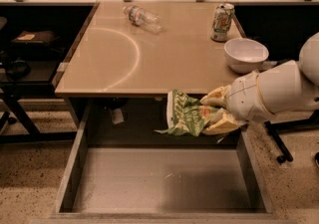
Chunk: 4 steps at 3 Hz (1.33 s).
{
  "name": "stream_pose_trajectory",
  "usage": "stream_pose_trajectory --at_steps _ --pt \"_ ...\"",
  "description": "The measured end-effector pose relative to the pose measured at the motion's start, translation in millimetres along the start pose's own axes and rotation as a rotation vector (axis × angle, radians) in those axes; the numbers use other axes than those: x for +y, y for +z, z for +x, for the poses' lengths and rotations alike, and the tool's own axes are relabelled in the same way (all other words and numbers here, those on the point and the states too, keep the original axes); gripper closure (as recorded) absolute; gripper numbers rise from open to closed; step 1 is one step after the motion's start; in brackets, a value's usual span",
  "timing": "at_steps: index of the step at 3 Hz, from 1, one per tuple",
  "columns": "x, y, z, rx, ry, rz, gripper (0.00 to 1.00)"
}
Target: Pick green jalapeno chip bag from top drawer and place on counter
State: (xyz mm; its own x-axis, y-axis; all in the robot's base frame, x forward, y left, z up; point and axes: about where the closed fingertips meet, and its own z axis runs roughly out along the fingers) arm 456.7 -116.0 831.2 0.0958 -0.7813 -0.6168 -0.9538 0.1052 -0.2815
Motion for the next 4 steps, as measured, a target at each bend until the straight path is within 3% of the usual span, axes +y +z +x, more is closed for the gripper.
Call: stream_pose_trajectory --at_steps 1,2,3,4 --pt "-13.8 0.1 -6.9 -0.009 -0.023 0.016 1.0" --pt "-61.2 2.1 -29.0 -0.015 -0.122 0.049 1.0" --pt "-121.2 10.2 -59.2 -0.07 -0.181 0.099 1.0" --pt "-162.2 30.3 -67.1 -0.14 -0.143 0.121 1.0"
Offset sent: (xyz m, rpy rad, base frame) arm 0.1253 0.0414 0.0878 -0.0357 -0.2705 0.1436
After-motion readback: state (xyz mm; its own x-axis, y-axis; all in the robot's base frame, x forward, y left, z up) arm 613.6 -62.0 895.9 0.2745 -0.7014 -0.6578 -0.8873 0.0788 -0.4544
